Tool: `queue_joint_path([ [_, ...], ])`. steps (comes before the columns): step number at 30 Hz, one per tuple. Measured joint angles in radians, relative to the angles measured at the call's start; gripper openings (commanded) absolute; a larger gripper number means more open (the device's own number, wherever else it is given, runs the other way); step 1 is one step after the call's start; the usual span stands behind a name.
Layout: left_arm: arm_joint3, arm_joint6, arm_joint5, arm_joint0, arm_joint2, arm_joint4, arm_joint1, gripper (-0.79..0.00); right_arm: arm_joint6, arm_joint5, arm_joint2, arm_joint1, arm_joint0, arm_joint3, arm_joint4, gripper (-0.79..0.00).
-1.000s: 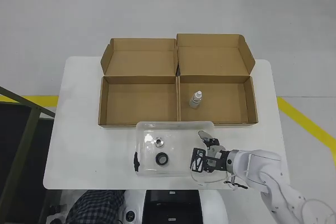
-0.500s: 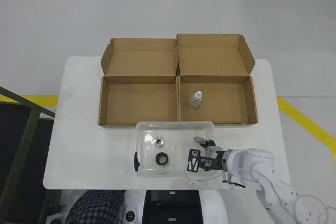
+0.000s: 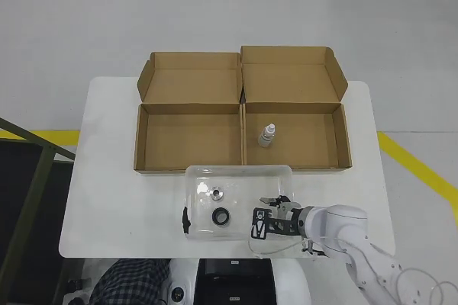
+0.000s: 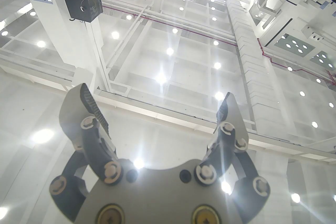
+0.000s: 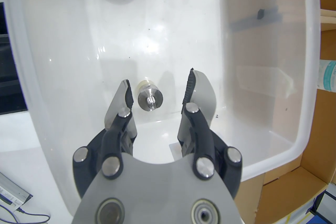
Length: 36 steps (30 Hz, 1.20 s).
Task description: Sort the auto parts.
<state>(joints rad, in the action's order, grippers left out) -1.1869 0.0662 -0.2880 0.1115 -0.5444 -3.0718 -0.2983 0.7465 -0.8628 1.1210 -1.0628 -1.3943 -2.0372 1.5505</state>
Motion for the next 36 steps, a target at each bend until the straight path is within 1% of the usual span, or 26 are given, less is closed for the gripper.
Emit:
queue_joint_path([
  [2,0.0,0.0,0.0,0.0,0.0,0.0,0.0,0.0,0.007,0.002,-0.003,0.001,0.0,0.001,0.003,-0.437],
  [4,0.0,0.0,0.0,0.0,0.0,0.0,0.0,0.0,0.013,0.008,-0.006,0.001,0.001,0.004,0.005,-0.496],
  [6,0.0,0.0,0.0,0.0,0.0,0.0,0.0,0.0,0.017,0.011,-0.009,0.001,0.004,0.007,0.005,-0.597],
  [7,0.0,0.0,0.0,0.0,0.0,0.0,0.0,0.0,0.019,0.012,-0.01,0.001,0.005,0.008,0.004,-0.631],
  [10,0.0,0.0,0.0,0.0,0.0,0.0,0.0,0.0,0.023,0.014,-0.015,0.002,0.008,0.011,0.002,-0.785],
  [17,0.0,0.0,0.0,0.0,0.0,0.0,0.0,0.0,0.015,0.029,-0.023,0.003,0.014,0.004,0.001,-0.785],
  [23,0.0,0.0,0.0,0.0,0.0,0.0,0.0,0.0,-0.04,0.035,-0.002,0.008,-0.003,-0.039,-0.014,-0.785],
  [26,0.0,0.0,0.0,0.0,0.0,0.0,0.0,0.0,-0.091,0.03,0.019,0.012,-0.013,-0.053,-0.035,-0.785],
  [30,0.0,0.0,0.0,0.0,0.0,0.0,0.0,0.0,-0.197,0.023,0.049,0.015,-0.015,-0.048,-0.088,-0.785],
  [36,0.0,0.0,0.0,0.0,0.0,0.0,0.0,0.0,-0.379,0.026,0.068,0.013,0.022,0.039,-0.172,-0.785],
])
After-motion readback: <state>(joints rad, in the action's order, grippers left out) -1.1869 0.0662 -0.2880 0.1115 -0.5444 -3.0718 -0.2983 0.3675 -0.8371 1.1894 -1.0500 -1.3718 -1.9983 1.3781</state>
